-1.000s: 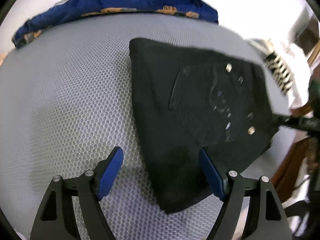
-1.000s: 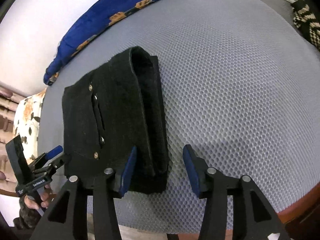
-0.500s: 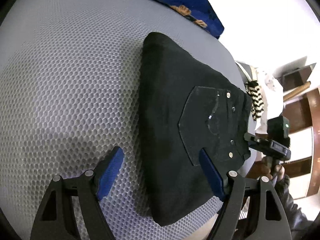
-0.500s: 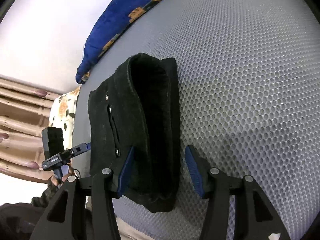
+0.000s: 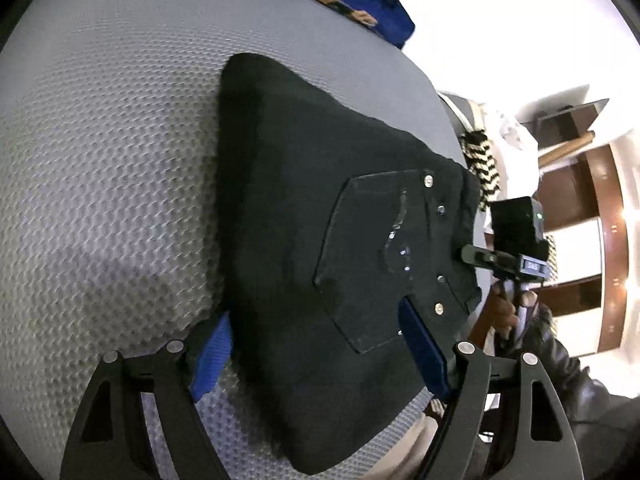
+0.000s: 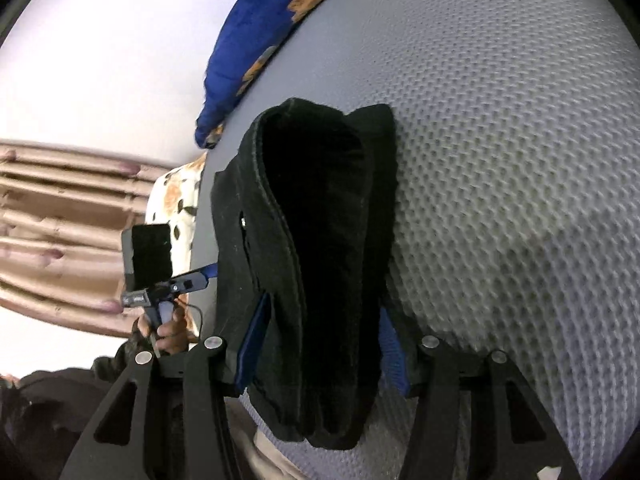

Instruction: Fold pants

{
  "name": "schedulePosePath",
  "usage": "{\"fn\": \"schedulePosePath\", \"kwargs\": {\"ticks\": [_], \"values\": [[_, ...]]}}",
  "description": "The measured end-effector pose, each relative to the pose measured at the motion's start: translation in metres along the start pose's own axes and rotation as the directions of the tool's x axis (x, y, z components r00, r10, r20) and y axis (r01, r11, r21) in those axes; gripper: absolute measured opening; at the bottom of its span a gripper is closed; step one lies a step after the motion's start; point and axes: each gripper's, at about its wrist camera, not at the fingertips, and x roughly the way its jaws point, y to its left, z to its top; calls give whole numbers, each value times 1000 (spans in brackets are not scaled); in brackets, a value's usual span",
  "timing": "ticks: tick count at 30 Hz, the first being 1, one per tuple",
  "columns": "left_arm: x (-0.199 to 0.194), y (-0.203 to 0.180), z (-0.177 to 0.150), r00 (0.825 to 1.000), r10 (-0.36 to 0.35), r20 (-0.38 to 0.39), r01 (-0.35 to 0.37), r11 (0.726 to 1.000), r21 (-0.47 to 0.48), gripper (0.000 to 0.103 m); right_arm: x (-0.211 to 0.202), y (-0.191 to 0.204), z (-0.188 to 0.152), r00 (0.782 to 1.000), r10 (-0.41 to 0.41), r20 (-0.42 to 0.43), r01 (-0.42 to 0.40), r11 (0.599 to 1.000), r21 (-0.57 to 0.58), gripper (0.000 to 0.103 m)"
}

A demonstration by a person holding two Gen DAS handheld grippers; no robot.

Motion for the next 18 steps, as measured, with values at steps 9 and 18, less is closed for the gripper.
{"fn": "schedulePosePath", "kwargs": {"ticks": [9, 18], "values": [[-2, 12, 7, 990, -116, 75, 118, 993, -26, 79, 29, 14, 12, 1000, 20, 14, -20, 999, -46, 41], [3, -21, -3, 976, 187, 116, -196, 978, 69, 41, 24, 39, -6, 981, -160, 106, 158, 987, 20, 34]]}}
